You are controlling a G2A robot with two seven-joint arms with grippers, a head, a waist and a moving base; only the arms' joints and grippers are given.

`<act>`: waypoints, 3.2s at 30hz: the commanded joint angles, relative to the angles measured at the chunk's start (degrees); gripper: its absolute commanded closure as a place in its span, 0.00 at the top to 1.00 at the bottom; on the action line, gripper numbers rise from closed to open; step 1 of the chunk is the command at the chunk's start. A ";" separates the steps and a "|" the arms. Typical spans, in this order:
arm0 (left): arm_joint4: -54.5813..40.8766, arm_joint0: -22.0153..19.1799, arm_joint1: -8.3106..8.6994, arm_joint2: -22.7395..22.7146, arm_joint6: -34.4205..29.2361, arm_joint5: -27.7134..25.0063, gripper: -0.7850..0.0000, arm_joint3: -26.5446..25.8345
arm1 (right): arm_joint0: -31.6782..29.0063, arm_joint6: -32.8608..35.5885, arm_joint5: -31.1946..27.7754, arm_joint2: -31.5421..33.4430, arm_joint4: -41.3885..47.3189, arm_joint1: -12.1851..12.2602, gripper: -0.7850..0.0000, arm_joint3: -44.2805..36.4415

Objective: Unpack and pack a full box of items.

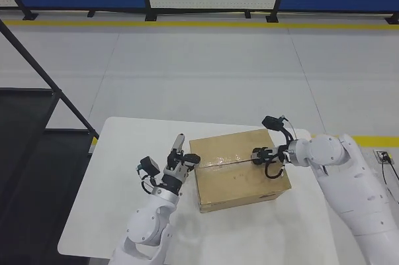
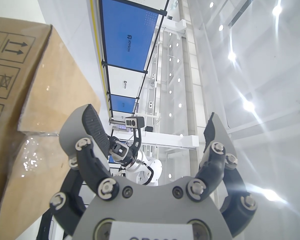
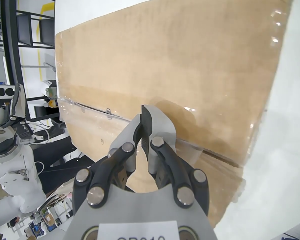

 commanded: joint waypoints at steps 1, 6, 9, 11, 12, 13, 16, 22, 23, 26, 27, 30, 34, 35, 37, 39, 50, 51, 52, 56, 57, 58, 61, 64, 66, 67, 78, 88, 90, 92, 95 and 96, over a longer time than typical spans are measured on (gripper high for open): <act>-0.21 0.06 0.04 -0.31 -0.05 0.03 1.00 -0.05 | 0.90 0.14 -0.08 -1.44 0.27 -0.39 0.00 0.41; -0.65 0.16 0.14 -0.94 -0.13 -0.11 1.00 -0.18 | 3.34 0.35 -0.19 -5.36 0.65 -1.59 0.00 1.89; -0.78 0.22 0.20 -1.31 -0.05 -0.14 1.00 -0.33 | 4.77 0.43 -0.37 -7.64 1.18 -2.40 0.00 3.11; -0.93 0.29 0.24 -1.55 -0.08 -0.18 1.00 -0.38 | 5.72 0.38 -0.67 -8.98 1.51 -2.93 0.00 4.19; -0.98 0.32 0.27 -1.66 -0.14 -0.18 1.00 -0.39 | 6.16 0.45 -0.76 -9.73 1.52 -3.20 0.00 4.69; -1.07 0.36 0.29 -1.78 -0.14 -0.20 1.00 -0.41 | 6.62 0.42 -0.74 -10.42 1.55 -3.47 0.00 5.14; -1.12 0.46 0.35 -2.04 -0.13 -0.10 1.00 -0.41 | 7.61 0.29 -1.88 -12.16 2.33 -4.24 0.00 6.10; -1.28 0.66 0.47 -2.49 -0.20 -0.18 1.00 -0.33 | 8.92 -0.45 -3.54 -15.14 2.78 -5.56 0.00 6.59; -1.32 0.69 0.49 -2.64 -0.19 -0.22 1.00 -0.34 | 9.06 -0.68 -3.83 -15.60 2.85 -5.78 0.00 6.52; -1.47 0.75 0.57 -3.16 -0.07 -0.16 1.00 -0.47 | 9.26 -1.03 -5.68 -16.85 3.72 -6.41 0.00 5.81; -1.63 0.74 0.60 -3.36 -0.01 -0.13 1.00 -0.55 | 9.36 -1.22 -6.28 -17.08 4.13 -6.58 0.00 5.79; -1.88 0.63 0.68 -3.90 -0.03 0.00 1.00 -0.82 | 9.79 -1.47 -6.13 -18.55 3.77 -7.22 0.00 4.99; -2.21 0.60 0.76 -4.30 -0.04 0.08 1.00 -1.02 | 10.66 -1.21 -5.94 -20.59 2.82 -8.09 0.00 4.17; -2.25 0.62 0.77 -4.33 -0.03 0.10 1.00 -1.06 | 10.86 -1.08 -6.11 -20.92 2.80 -8.26 0.00 4.06; -2.14 0.64 0.81 -4.38 -0.02 0.02 1.00 -1.11 | 11.07 -0.41 -7.13 -21.36 3.13 -8.49 0.00 3.95; -2.24 0.65 0.83 -4.43 0.04 -0.06 1.00 -1.07 | 11.09 0.12 -7.83 -21.58 3.14 -8.59 0.00 3.81; -2.18 -0.26 0.89 -3.78 -0.22 0.34 1.00 -0.13 | 6.98 0.53 -6.22 -18.76 -0.23 -6.83 0.00 -0.76; -2.17 -0.32 0.89 -3.64 -0.21 0.37 1.00 -0.11 | 6.45 0.44 -5.89 -17.98 -0.37 -6.52 0.01 -1.13; -2.19 -0.37 0.89 -3.54 -0.21 0.39 1.00 -0.08 | 5.92 0.39 -5.52 -17.11 -0.59 -6.16 0.01 -1.39; -2.13 -0.53 0.91 -3.39 -0.21 0.41 1.00 0.03 | 3.68 0.69 -4.94 -13.50 -1.24 -4.71 0.00 -3.01; -2.10 -0.55 0.92 -3.38 -0.27 0.43 1.00 0.04 | 3.09 0.94 -4.91 -12.67 -1.33 -4.37 0.00 -3.55; -2.11 -0.56 0.94 -3.39 -0.28 0.44 1.00 0.04 | 2.55 1.11 -4.79 -11.81 -1.48 -4.03 0.00 -3.95; -2.16 -0.56 0.97 -3.41 -0.26 0.59 1.00 0.02 | 1.17 1.56 -3.47 -9.74 -2.32 -3.20 0.00 -5.02; -2.19 -0.55 1.00 -3.42 -0.26 0.62 1.00 0.00 | 0.05 1.23 -1.75 -7.98 -3.24 -2.55 0.00 -5.76; -2.21 -0.53 1.02 -3.42 -0.26 0.61 1.00 -0.02 | -0.67 0.99 -0.92 -6.77 -3.99 -2.10 0.00 -6.07; -2.24 -0.50 1.03 -3.46 -0.23 0.59 1.00 -0.04 | -1.07 0.96 -0.76 -6.18 -3.99 -1.90 0.00 -6.38; -2.42 -0.60 1.15 -3.59 -0.29 0.49 1.00 -0.12 | -5.17 0.16 3.01 -0.52 -6.87 0.16 0.00 -8.58; -2.15 -0.90 1.23 -3.29 -0.34 0.75 1.00 0.01 | -10.45 -2.59 5.47 6.97 -6.10 2.09 0.00 -12.04; -2.12 -0.94 1.25 -3.26 -0.38 0.80 1.00 0.02 | -11.06 -3.34 6.17 8.12 -5.49 2.31 0.00 -12.04; -2.14 -0.97 1.27 -3.24 -0.36 0.80 1.00 0.05 | -11.53 -4.03 6.14 9.17 -4.56 2.50 0.00 -11.83; -2.16 -0.99 1.28 -3.19 -0.32 0.77 1.00 0.08 | -12.10 -5.10 6.10 10.79 -2.88 2.76 0.00 -10.94; -2.16 -0.98 1.29 -3.17 -0.31 0.75 1.00 0.08 | -12.20 -5.42 6.30 11.30 -2.65 2.86 0.00 -10.44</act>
